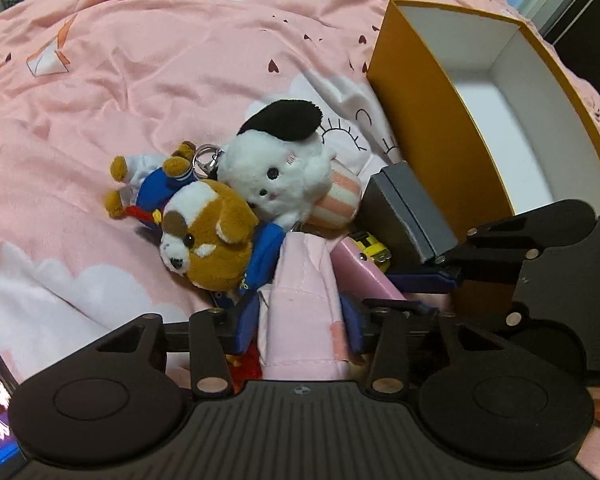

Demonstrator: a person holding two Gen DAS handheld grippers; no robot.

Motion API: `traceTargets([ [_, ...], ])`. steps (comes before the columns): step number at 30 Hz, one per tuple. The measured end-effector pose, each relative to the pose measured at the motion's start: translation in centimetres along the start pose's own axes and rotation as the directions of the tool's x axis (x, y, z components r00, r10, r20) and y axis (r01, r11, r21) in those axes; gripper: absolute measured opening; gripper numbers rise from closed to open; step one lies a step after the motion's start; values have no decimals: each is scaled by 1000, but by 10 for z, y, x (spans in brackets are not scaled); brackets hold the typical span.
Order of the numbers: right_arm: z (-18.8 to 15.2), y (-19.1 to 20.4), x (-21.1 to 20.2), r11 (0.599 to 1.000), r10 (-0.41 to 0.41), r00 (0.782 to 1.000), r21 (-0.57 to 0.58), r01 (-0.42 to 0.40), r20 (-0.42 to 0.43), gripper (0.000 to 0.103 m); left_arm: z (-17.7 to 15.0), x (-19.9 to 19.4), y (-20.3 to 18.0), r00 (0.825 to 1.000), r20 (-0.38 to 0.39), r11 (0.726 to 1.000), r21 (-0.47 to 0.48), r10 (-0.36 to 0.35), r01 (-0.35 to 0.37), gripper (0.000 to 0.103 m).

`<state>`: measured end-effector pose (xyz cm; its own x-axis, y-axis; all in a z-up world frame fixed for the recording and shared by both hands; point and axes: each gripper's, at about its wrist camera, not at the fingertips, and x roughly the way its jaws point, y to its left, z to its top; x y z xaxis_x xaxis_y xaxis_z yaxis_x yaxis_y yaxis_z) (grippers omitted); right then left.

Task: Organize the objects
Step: 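Grasp the pink stick with the right gripper while the left gripper grasps the pink pouch, then lower the pink pouch and pink stick into the orange box and release both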

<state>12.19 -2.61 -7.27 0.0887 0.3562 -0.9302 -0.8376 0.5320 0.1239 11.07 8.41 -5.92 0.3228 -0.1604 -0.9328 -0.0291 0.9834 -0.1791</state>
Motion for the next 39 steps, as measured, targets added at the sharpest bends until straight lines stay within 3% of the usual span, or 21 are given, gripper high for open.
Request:
traceTargets([
  [6,-7,-2,-11,1000,16,999,26,-17,37,19,-16,-15,2,997,73,997,-78,18,-12,34],
  [14,-20,-4,-63,999,3,984,44,-11,177,18,-30,-56,-8,977,207,989,-148,49,-18,30],
  [21,-27,-18,-117,991,26,945,115,-67,325,18,-25,-107,-11,921,390,982,-174,6,68,30],
  [25,-28,-39,-153,977,27,902,179,-115,431,18,-9,-128,-20,883,467,980,-156,-38,124,29],
  [28,-33,-59,-178,965,-12,865,234,-122,502,18,10,-140,-35,849,518,974,-118,-106,193,29],
  [31,-43,-78,-196,954,-103,835,293,-71,540,18,27,-137,-52,830,532,964,-87,-168,251,29],
  [34,-55,-104,-199,928,-168,831,370,-48,529,18,44,-113,-73,836,498,948,-75,-232,308,29],
  [37,-66,-129,-186,896,-205,848,442,-39,488,18,61,-69,-91,852,415,910,-117,-319,398,29],
  [39,-73,-143,-174,874,-228,861,486,-24,454,18,67,-40,-98,860,394,897,-162,-324,412,29],
])
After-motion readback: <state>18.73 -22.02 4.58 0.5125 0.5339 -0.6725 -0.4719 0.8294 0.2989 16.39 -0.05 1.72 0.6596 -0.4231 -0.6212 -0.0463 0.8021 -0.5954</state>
